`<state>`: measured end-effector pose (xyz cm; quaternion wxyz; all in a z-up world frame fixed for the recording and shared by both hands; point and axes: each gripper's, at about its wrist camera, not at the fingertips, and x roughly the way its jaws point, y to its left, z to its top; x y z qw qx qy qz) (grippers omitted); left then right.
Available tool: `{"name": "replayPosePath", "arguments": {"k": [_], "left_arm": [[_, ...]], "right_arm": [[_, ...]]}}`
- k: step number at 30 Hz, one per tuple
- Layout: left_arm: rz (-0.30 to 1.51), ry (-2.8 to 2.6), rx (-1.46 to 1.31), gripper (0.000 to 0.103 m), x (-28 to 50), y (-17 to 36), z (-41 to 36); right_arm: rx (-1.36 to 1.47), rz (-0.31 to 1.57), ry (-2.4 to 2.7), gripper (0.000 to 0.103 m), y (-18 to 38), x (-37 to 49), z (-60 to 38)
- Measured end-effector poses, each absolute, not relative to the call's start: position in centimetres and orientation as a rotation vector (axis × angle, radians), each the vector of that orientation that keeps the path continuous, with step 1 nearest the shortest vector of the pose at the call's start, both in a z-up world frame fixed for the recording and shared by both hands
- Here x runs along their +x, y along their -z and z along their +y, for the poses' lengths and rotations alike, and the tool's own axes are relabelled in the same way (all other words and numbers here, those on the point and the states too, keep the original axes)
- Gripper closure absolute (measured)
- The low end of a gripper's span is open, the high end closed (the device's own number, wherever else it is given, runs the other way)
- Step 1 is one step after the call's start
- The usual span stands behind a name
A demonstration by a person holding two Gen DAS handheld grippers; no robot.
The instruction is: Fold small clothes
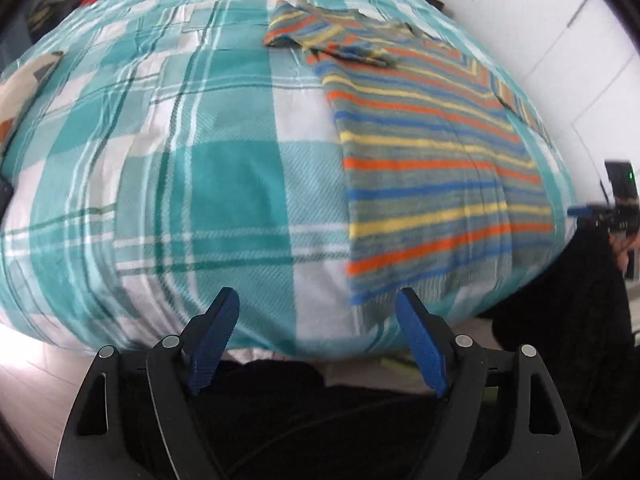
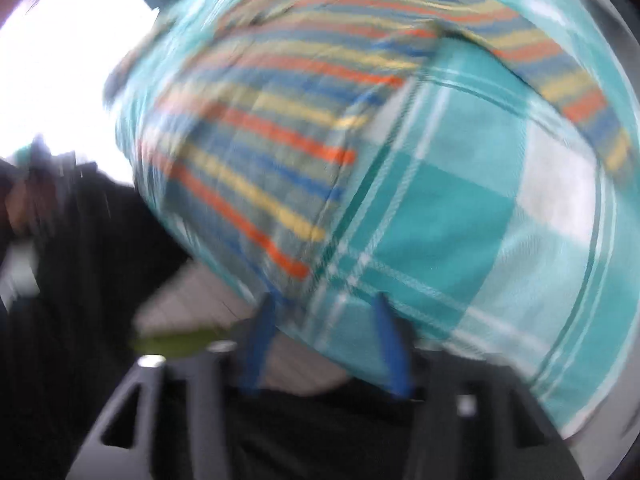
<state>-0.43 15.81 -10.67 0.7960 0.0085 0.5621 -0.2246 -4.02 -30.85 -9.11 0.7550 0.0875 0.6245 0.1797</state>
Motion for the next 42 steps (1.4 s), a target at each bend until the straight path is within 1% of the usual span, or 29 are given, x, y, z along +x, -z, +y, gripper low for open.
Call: {"name": "replayPosePath", "arguments": {"k": [2,4,5,7,8,11,13,17,19,21,22,23,24,25,26,27,28,29,30,32,33,34,36,37,38,39,40,41,42], "left_arm": [[1.252,0.484,0.024,0.023,0.8,12.3,12.9],[1.298,0.487,0.089,0.028,1.5,14.4,10.1],[1.322,0.471,0.135,0.039,1.5,15.4,8.9],[1.301,0.416,0.22,0.059,1.0,15.8,7.6],[1.302,0.44,0.215,0.099,0.7,15.4,7.5],[1.307,0.44,0.187,0.099,-0.1,14.1,8.1],[1.328,0.415,0.207,0.099,-0.2,14.7,7.9],[1.346,0.371,0.229,0.099,0.2,16.1,6.7],[1.344,0.372,0.266,0.097,-0.2,15.5,6.2],[1.347,0.358,0.295,0.085,-0.8,14.6,6.4],[1.35,0.35,0.29,0.083,-1.1,13.9,6.6],[1.336,0.342,0.281,0.078,-1.2,12.6,6.8],[1.305,0.34,0.27,0.072,-1.2,10.8,7.1],[1.259,0.341,0.263,0.067,-1.0,8.6,7.2],[1.201,0.346,0.26,0.054,-0.4,6.3,6.9],[1.131,0.351,0.264,0.038,0.4,3.9,6.2],[1.062,0.359,0.276,0.031,1.6,1.9,5.3],[0.991,0.381,0.294,0.021,2.8,0.0,3.8],[0.931,0.407,0.319,0.015,4.0,-1.1,2.5],[0.846,0.455,0.392,0.014,7.3,-1.5,-0.9],[0.836,0.475,0.426,0.014,9.5,-0.6,-2.1],[0.853,0.487,0.459,0.014,11.5,0.9,-4.1],[0.95,0.499,0.511,0.015,15.8,4.9,-5.9],[1.014,0.487,0.53,0.017,17.5,7.4,-6.4],[1.069,0.46,0.542,0.026,18.8,9.5,-6.8],[1.125,0.427,0.534,0.057,20.2,11.4,-6.8],[1.169,0.409,0.482,0.077,21.0,12.5,-6.2],[1.172,0.39,0.394,0.089,21.4,12.3,-5.0],[1.145,0.382,0.279,0.091,22.0,11.0,-3.3]], "right_arm": [[0.391,1.377,-0.382,0.034,10.7,-3.7,-31.0],[0.433,1.421,-0.388,0.034,12.8,-3.0,-29.4],[0.409,1.458,-0.391,0.04,13.8,-2.8,-27.9],[0.352,1.507,-0.385,0.081,15.0,-3.0,-26.2],[0.35,1.52,-0.378,0.098,15.1,-2.8,-26.0],[0.24,1.548,-0.302,0.098,13.7,-3.3,-26.3],[0.197,1.547,-0.252,0.098,12.6,-3.7,-27.0],[0.286,1.591,-0.178,0.099,15.1,-2.7,-28.4],[0.305,1.602,-0.159,0.099,15.4,-2.0,-28.3],[0.303,1.596,-0.17,0.097,14.9,-2.1,-28.5],[0.327,1.59,-0.183,0.095,14.6,-2.2,-28.5],[0.365,1.585,-0.192,0.084,14.2,-2.5,-28.7],[0.396,1.58,-0.188,0.069,13.6,-3.0,-29.5],[0.407,1.558,-0.174,0.062,12.6,-3.5,-30.1],[0.401,1.517,-0.158,0.053,11.4,-4.0,-30.5],[0.385,1.473,-0.14,0.05,10.3,-4.4,-30.6],[0.365,1.435,-0.122,0.05,9.2,-4.9,-30.7],[0.345,1.407,-0.106,0.049,8.3,-5.1,-30.8],[0.333,1.38,-0.092,0.049,7.5,-5.3,-30.9],[0.34,1.331,-0.075,0.049,6.7,-5.6,-30.8],[0.363,1.313,-0.076,0.049,6.9,-5.4,-30.4],[0.394,1.303,-0.078,0.049,7.2,-5.7,-30.5],[0.443,1.291,-0.076,0.049,7.7,-5.8,-29.7],[0.454,1.281,-0.076,0.049,7.9,-5.6,-29.7],[0.457,1.271,-0.073,0.049,8.1,-5.2,-29.4],[0.458,1.261,-0.07,0.049,8.1,-5.5,-29.2],[0.461,1.252,-0.071,0.049,8.0,-6.0,-29.2],[0.466,1.245,-0.072,0.049,8.0,-6.4,-29.0],[0.472,1.237,-0.071,0.049,8.0,-6.7,-29.0]]}}
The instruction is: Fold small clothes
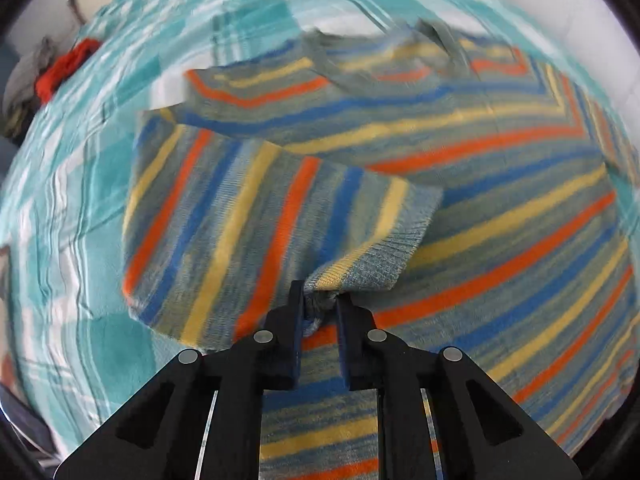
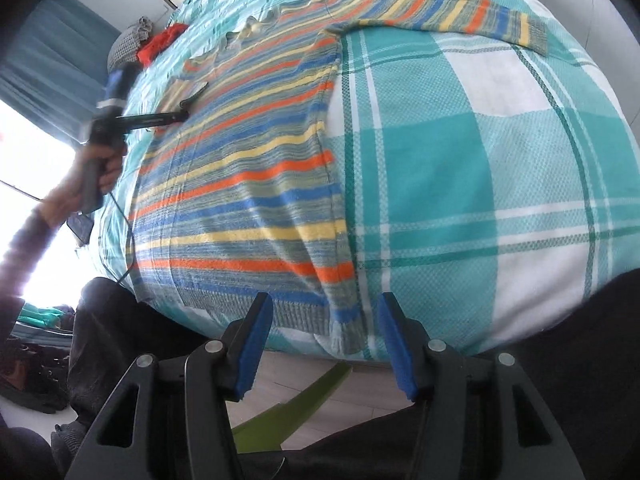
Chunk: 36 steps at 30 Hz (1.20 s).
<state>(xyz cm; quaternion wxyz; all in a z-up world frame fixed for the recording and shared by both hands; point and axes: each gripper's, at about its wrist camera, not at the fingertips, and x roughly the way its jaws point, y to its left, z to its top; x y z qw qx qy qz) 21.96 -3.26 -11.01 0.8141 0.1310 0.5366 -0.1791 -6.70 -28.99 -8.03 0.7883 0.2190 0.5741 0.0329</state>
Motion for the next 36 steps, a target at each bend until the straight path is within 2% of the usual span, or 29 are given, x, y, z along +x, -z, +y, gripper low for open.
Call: {"name": "replayPosePath", "arguments": {"k": [4,9,11,19,22,24,28,30,31,34,36], "left_arm": [[1.013,0.196,-0.101,0.091,23.1,6.0,8.4],[1.019,-0.145,-0.355,0.092,23.8,7.4,23.1],[1.051,-0.187,-0.382,0.093,23.7,9.0,25.1],[1.095,-0.211,-0.383,0.092,23.2,12.2,25.0],[1.07,-0.221,-0.44,0.075,21.7,12.5,26.3],[1.036,-0.249,-0.479,0.052,19.6,12.2,27.3],[0.983,-0.219,-0.419,0.042,15.5,11.5,26.3],[0.973,-0.112,-0.348,0.033,14.2,11.5,23.5],[0.97,-0.041,-0.308,0.031,13.8,11.4,21.7],[0.944,0.165,-0.189,0.03,14.2,11.1,16.1],[0.926,0.203,-0.132,0.027,15.3,11.4,13.9]], "right_arm": [[0.488,1.199,-0.057,0.049,7.6,-7.6,-29.5],[0.524,1.175,-0.046,0.049,7.6,-7.5,-30.4],[0.519,1.195,-0.049,0.049,7.8,-7.4,-30.3],[0.477,1.218,-0.032,0.049,8.0,-7.2,-29.6],[0.472,1.216,-0.016,0.049,7.9,-7.4,-29.7],[0.475,1.2,-0.002,0.049,7.7,-7.6,-29.8],[0.494,1.146,0.042,0.049,7.0,-8.0,-30.7],[0.484,1.091,0.082,0.049,6.3,-8.0,-31.3],[0.477,1.054,0.105,0.049,5.9,-7.9,-31.6],[0.466,0.937,0.166,0.039,5.2,-7.2,-32.2],[0.443,0.89,0.197,0.039,5.6,-6.6,-32.2]]}}
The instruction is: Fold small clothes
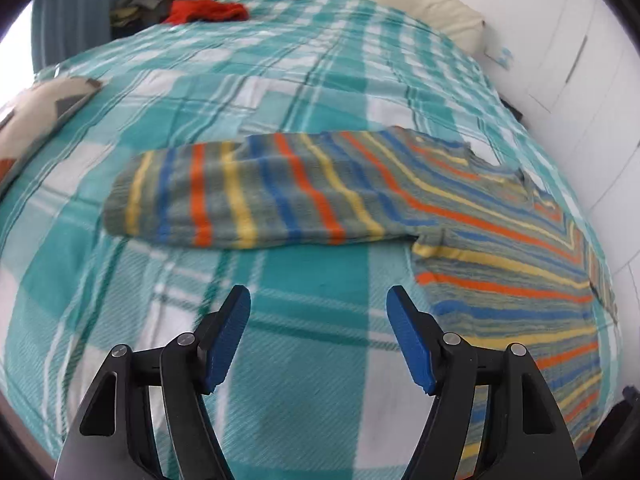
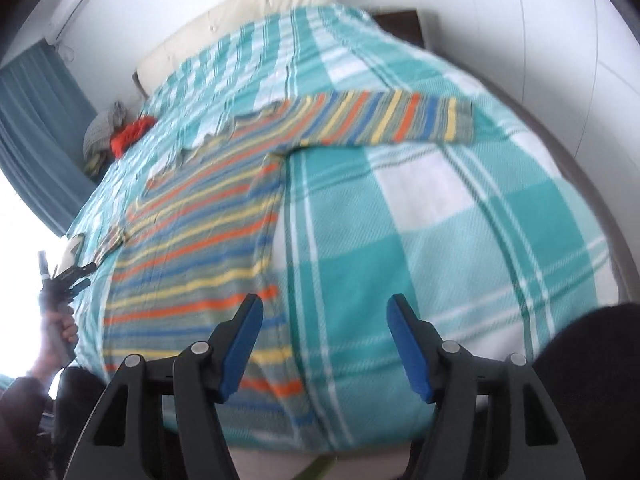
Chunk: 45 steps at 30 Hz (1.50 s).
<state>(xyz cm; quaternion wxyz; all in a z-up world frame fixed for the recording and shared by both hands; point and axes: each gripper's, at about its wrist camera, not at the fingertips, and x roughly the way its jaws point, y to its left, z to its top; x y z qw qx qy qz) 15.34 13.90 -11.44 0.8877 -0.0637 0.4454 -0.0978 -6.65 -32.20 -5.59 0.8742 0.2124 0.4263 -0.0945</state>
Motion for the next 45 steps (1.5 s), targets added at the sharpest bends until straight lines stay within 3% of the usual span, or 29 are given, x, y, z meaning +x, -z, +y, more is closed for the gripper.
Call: {"name": "replayPosePath", "arguments": {"k": [1,3,16,45], "left_arm": [[0.93,0.191,-0.103,0.024,16.2,12.0,13.2],[0.949,0.139,-0.021,0.001,17.9,14.1,12.4],[0.893,0.121,0.07,0.0,17.8,16.0,11.8],[0.893,0.121,0.07,0.0,17.9,16.0,11.8]], "right_arm": [[0.441,0.887,0.21,0.039,6.0,-6.4,-32.2],[0.453,0.891,0.223,0.039,7.0,-6.3,-32.1],[0.532,0.884,0.251,0.039,8.2,-6.9,-32.8],[0.329,0.922,0.312,0.039,8.2,-6.3,-30.5]]}}
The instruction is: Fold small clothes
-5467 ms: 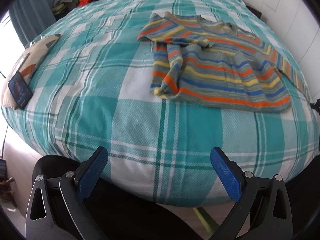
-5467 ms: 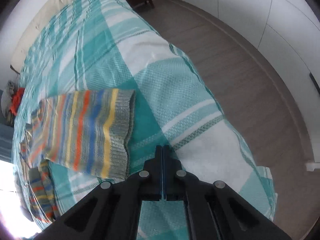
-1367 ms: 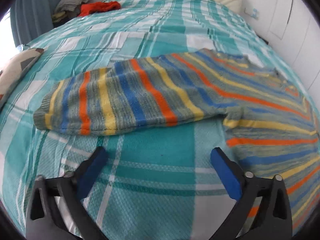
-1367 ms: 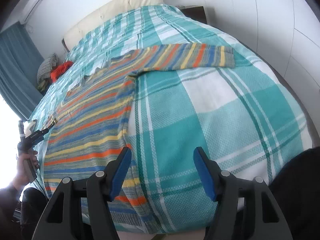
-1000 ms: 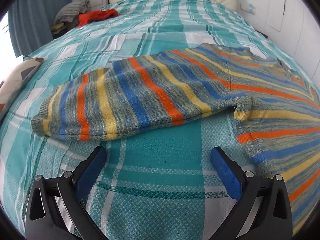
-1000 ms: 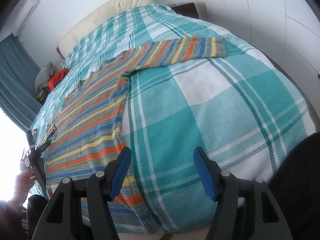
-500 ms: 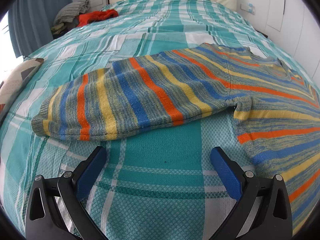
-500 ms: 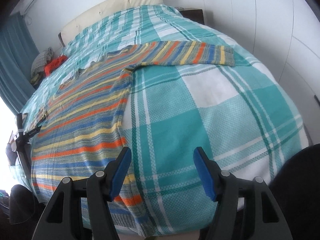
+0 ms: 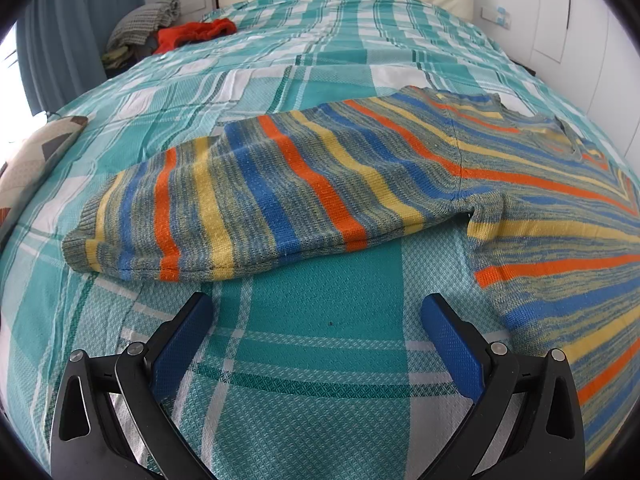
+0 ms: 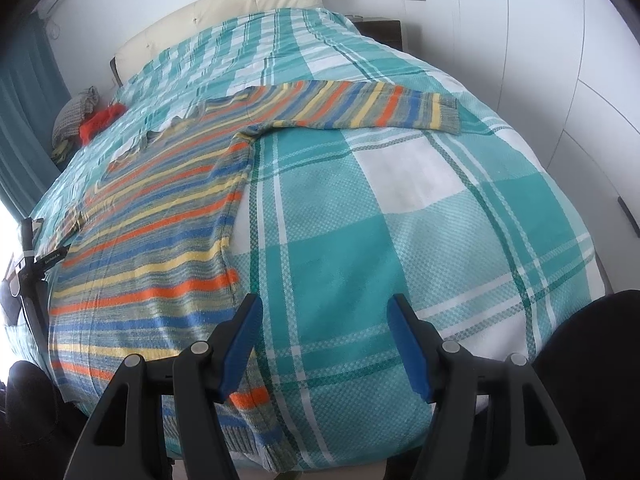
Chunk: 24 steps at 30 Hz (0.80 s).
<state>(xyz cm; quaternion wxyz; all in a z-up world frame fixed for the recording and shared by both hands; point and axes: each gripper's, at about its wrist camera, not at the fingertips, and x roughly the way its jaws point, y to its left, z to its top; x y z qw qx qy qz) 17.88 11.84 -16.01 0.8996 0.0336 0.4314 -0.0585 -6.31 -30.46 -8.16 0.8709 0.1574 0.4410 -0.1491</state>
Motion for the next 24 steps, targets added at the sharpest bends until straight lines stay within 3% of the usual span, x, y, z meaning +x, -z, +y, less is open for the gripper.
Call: {"name": "replayPosePath", "arguments": {"k": [24], "left_arm": [[0.893,0.121,0.07,0.0,17.85,16.03,11.81]], "right_arm": [[0.254,0.944,0.304,0.039,8.52,-5.64,-29.58]]}}
